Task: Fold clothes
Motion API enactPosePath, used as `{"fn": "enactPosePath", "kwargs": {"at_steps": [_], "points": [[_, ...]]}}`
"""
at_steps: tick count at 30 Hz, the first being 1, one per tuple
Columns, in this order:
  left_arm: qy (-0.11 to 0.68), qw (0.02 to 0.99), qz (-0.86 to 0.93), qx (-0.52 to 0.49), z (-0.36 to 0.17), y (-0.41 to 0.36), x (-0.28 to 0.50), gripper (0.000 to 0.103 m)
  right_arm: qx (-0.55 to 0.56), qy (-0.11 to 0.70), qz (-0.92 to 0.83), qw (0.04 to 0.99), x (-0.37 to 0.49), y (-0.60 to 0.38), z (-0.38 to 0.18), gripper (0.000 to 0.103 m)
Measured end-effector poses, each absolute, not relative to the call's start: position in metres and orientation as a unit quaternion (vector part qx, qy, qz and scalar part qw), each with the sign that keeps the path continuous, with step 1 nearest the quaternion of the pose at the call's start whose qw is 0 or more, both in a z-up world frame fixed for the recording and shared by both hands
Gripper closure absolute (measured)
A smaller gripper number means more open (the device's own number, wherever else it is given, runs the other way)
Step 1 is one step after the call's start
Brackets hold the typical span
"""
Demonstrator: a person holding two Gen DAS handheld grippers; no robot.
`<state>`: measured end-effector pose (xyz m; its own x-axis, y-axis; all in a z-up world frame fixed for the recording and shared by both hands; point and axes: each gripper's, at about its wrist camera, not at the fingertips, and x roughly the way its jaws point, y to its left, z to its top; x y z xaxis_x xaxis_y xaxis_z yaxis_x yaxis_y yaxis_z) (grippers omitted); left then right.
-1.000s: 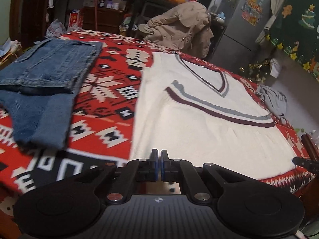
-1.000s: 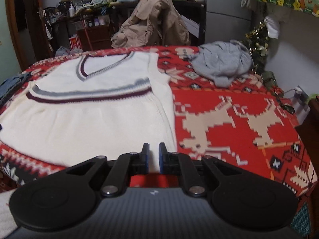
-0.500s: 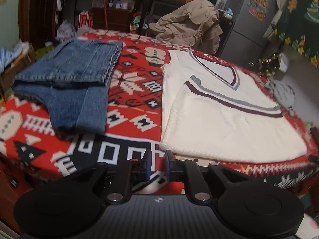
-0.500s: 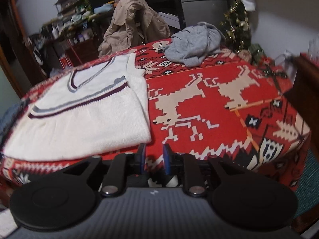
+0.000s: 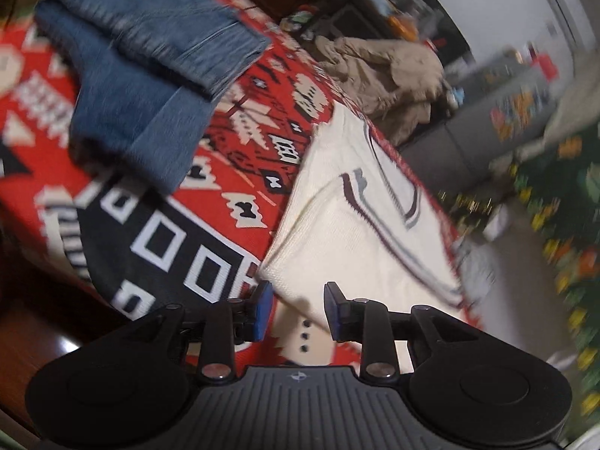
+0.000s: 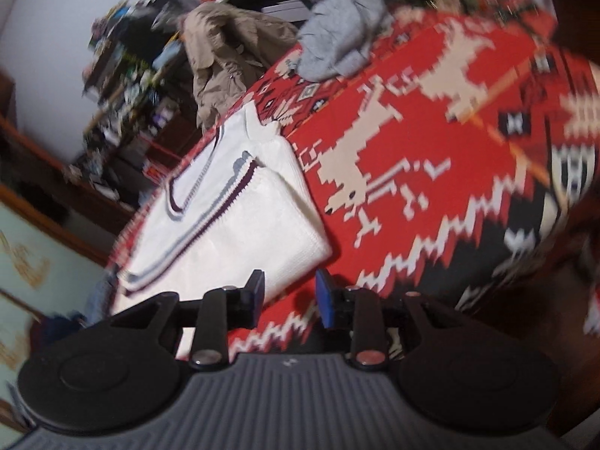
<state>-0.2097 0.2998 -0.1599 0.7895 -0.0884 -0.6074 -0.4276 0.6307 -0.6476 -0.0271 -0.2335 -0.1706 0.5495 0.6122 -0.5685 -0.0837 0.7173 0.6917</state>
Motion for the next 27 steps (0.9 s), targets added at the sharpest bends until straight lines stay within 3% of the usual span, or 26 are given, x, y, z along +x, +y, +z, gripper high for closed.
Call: {"fn": "enactPosePath", "kwargs": {"at_steps": [7,11,24,27], "points": [[0.277,0.809,0.102,-0.509,-0.170,0.307,-0.207,0.070,0.425,0.433,0.181,0.774,-0.016,-0.234,-0.188,0.069],[0.257,0.782,0.102,-0.559,-0.175,0.311,-0.206,0.069,0.439,0.434,0.180,0.766,-0.008,-0.223,-0.190,0.061],[0.237,0.787,0.118,-0.557,-0.177,0.305,-0.207,0.071,0.455,0.406,0.151,0.778,0.001,-0.209,-0.192,0.061],[0.233,0.801,0.126,-0.537,-0.172,0.303,-0.202,0.084,0.438,0.399,0.145,0.792,0.001,-0.207,-0.189,0.061]]}}
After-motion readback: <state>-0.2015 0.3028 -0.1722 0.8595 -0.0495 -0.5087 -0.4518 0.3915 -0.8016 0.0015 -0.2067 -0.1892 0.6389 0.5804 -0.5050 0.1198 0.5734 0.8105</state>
